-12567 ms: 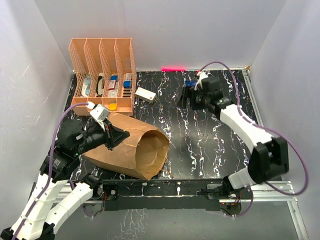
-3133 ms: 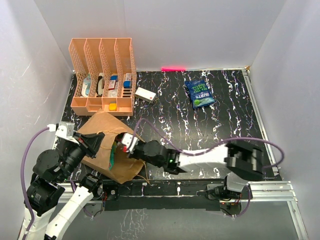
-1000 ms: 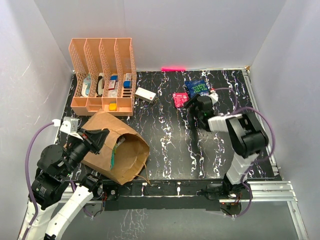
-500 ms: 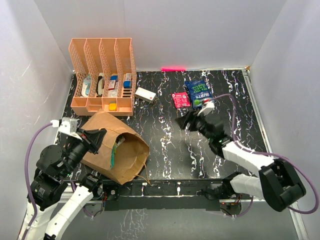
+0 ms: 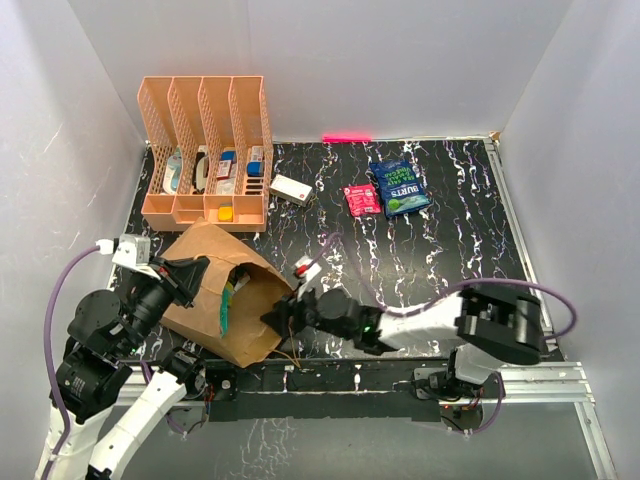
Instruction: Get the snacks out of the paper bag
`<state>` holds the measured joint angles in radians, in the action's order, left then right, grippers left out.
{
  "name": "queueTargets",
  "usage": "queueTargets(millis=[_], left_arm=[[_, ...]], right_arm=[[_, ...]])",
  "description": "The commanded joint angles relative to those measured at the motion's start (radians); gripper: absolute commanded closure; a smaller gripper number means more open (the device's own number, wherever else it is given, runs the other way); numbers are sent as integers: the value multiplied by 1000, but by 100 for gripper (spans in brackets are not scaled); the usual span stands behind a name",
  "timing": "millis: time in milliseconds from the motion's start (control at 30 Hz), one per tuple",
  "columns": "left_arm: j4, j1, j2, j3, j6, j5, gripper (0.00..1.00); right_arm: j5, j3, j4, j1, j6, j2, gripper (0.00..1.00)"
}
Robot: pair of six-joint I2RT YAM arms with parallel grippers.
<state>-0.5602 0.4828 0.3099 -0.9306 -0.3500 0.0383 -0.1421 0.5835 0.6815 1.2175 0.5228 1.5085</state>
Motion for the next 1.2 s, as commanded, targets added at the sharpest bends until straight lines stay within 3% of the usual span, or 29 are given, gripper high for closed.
queueTargets(millis=[0, 133, 300, 433, 633, 767, 1167], left_arm=[[-1, 4, 23, -39, 14, -21, 100], [6, 4, 29, -40, 14, -53, 100], [18, 3, 43, -39, 14, -99, 100], [29, 4, 57, -41, 13, -130, 100], [31, 4, 70, -43, 9, -156, 100], [32, 3, 72, -37, 3, -175, 100], [114, 4, 97, 12, -38, -238, 100]], right_arm=[[-159, 184, 162, 92, -20, 144, 51], [-209, 317, 95, 96, 24, 276, 58], [-290, 392, 109, 97, 72, 390, 58], [-278, 417, 173, 96, 124, 463, 53], [-252, 450, 225, 97, 168, 524, 35], [-234, 461, 245, 100, 184, 538, 31], [-283, 649, 35, 128, 256, 651, 34]])
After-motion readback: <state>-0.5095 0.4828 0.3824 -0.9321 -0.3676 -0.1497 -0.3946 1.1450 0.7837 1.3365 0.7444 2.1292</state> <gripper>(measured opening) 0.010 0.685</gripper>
